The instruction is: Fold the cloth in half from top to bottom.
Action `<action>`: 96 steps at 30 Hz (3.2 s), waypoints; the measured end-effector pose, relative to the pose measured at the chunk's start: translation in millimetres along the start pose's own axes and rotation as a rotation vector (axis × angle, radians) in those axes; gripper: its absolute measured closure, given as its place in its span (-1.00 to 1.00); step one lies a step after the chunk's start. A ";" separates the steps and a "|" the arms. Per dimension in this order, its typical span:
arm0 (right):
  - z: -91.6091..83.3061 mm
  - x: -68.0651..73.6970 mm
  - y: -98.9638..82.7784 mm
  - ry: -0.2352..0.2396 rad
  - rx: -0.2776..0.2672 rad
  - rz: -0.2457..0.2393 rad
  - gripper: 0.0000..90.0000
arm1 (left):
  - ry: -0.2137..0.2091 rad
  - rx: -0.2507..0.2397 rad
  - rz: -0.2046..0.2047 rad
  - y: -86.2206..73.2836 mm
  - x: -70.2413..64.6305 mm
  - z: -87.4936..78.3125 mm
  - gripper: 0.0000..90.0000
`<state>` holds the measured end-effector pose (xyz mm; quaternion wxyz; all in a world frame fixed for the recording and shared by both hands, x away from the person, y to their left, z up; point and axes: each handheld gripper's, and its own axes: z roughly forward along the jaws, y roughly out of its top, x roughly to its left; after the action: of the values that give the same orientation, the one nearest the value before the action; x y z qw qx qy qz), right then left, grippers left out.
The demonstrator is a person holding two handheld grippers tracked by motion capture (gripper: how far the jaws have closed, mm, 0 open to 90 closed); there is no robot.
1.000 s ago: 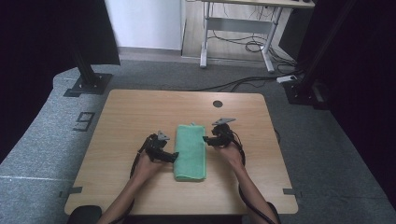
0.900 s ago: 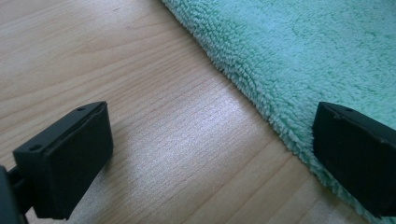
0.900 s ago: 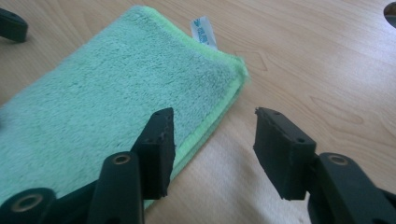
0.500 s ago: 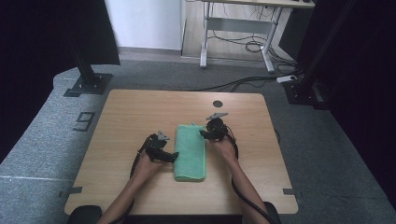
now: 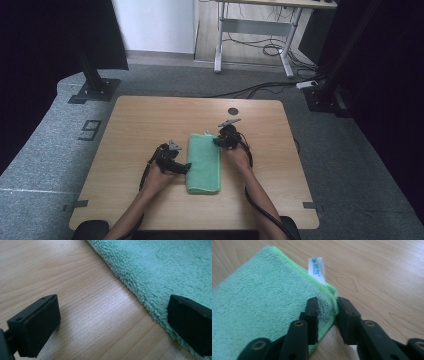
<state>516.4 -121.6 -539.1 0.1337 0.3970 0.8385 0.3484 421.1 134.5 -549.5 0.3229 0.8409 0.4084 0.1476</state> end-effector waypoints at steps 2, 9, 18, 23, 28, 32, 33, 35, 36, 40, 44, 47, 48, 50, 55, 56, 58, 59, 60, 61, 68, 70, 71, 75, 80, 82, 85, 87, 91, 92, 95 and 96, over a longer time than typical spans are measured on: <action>0.0 1.2 0.8 0.008 0.008 -0.002 0.73 | 0.001 0.000 -0.002 -0.1 -0.2 -0.1 -1.00; -2.8 6.6 -0.5 0.011 0.025 -0.017 0.79 | 0.003 -0.002 -0.004 -3.7 -3.2 -3.3 -0.99; -12.9 17.9 -12.4 0.047 0.025 -0.046 0.79 | -0.010 -0.002 0.010 -18.0 -10.7 -16.3 -0.96; -18.1 26.5 -19.0 0.071 0.024 -0.056 0.80 | -0.017 0.012 0.021 -25.7 -17.0 -25.1 -0.94; -21.6 32.7 -23.1 0.080 0.025 -0.066 0.82 | -0.026 0.016 0.033 -29.4 -20.6 -29.6 -0.92; -23.3 35.2 -23.3 0.066 0.030 -0.087 0.83 | -0.013 -0.001 0.062 -25.8 -22.0 -32.2 -0.81; -23.5 35.2 -23.5 0.064 0.030 -0.092 0.83 | -0.010 -0.012 0.064 -24.7 -21.6 -32.8 -0.81; -23.8 34.9 -24.3 0.068 0.026 -0.089 0.83 | -0.021 -0.017 0.058 -22.9 -20.4 -32.4 -0.80; -23.7 34.5 -24.6 0.069 0.022 -0.088 0.83 | -0.018 -0.014 0.059 -22.8 -20.1 -31.3 -0.80; -25.8 34.6 -23.8 0.067 0.017 -0.091 0.83 | -0.033 -0.004 0.032 -26.3 -17.9 -26.6 -0.80; -34.3 34.9 -20.4 0.070 -0.012 -0.102 0.85 | -0.029 -0.007 0.033 -26.9 -18.3 -26.7 -0.81; -44.9 37.8 -16.4 0.075 -0.039 -0.123 0.85 | -0.026 -0.013 0.028 -27.9 -18.9 -26.9 -0.81; -48.7 39.5 -14.9 0.076 -0.048 -0.131 0.85 | -0.025 -0.013 0.027 -27.9 -19.0 -26.9 -0.81; -56.9 43.8 -12.2 0.081 -0.061 -0.145 0.85 | -0.024 -0.016 0.024 -28.2 -19.3 -26.8 -0.81; -76.8 55.0 -7.5 0.097 -0.104 -0.185 0.85 | -0.022 -0.018 0.024 -29.0 -19.3 -27.1 -0.81; -80.8 57.1 -7.1 0.102 -0.112 -0.190 0.85 | -0.021 -0.019 0.024 -29.1 -19.4 -27.1 -0.81; -88.6 61.4 -6.9 0.113 -0.127 -0.197 0.85 | -0.020 -0.020 0.022 -29.3 -19.6 -27.2 -0.81; -92.4 63.5 -7.1 0.118 -0.133 -0.198 0.85 | -0.018 -0.020 0.022 -29.4 -19.6 -27.2 -0.81; -96.0 65.1 -7.5 0.125 -0.139 -0.204 0.85 | -0.018 -0.021 0.021 -29.5 -19.7 -27.2 -0.81; -99.3 67.0 -8.1 0.128 -0.147 -0.206 0.85 | -0.016 -0.022 0.020 -29.5 -19.9 -27.2 -0.81; -118.1 76.5 -16.2 0.175 -0.178 -0.215 0.85 | -0.014 -0.021 0.018 -29.5 -20.1 -27.1 -0.81; -122.4 78.9 -20.0 0.187 -0.181 -0.215 0.85 | -0.013 -0.022 0.017 -29.5 -20.2 -27.0 -0.81; -124.4 79.8 -22.0 0.193 -0.183 -0.217 0.85 | -0.012 -0.021 0.017 -29.5 -20.3 -27.0 -0.81; -130.8 84.9 -30.6 0.208 -0.182 -0.223 0.85 | -0.012 -0.022 0.015 -29.5 -20.5 -27.0 -0.81; -135.2 90.6 -42.1 0.229 -0.180 -0.230 0.85 | -0.012 -0.020 0.015 -29.3 -20.4 -27.0 -0.81; -135.4 92.2 -46.6 0.238 -0.179 -0.233 0.85 | -0.011 -0.019 0.014 -29.2 -20.4 -27.0 -0.81; -134.3 94.2 -52.8 0.242 -0.176 -0.236 0.85 | -0.010 -0.018 0.013 -29.2 -20.5 -27.1 -0.82; -132.4 93.9 -55.3 0.232 -0.173 -0.238 0.85 | -0.012 -0.009 0.018 -27.5 -20.9 -27.3 -0.81; -128.7 88.6 -53.7 0.212 -0.170 -0.236 0.85 | -0.003 -0.008 0.074 -21.6 -25.3 -31.8 -0.74; -128.0 87.2 -52.4 0.206 -0.173 -0.233 0.85 | -0.013 -0.019 0.073 -20.0 -25.8 -33.2 -0.74; -126.5 83.5 -47.9 0.196 -0.177 -0.231 0.85 | -0.012 -0.044 0.069 -15.7 -25.3 -36.0 -0.74; -126.2 82.7 -46.4 0.193 -0.179 -0.235 0.85 | -0.004 -0.049 0.067 -15.0 -24.1 -35.7 -0.74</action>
<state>372.9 -139.7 -475.7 0.1272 0.2472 0.8537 0.4403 379.0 137.6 -532.3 0.3393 0.8462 0.3757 0.1665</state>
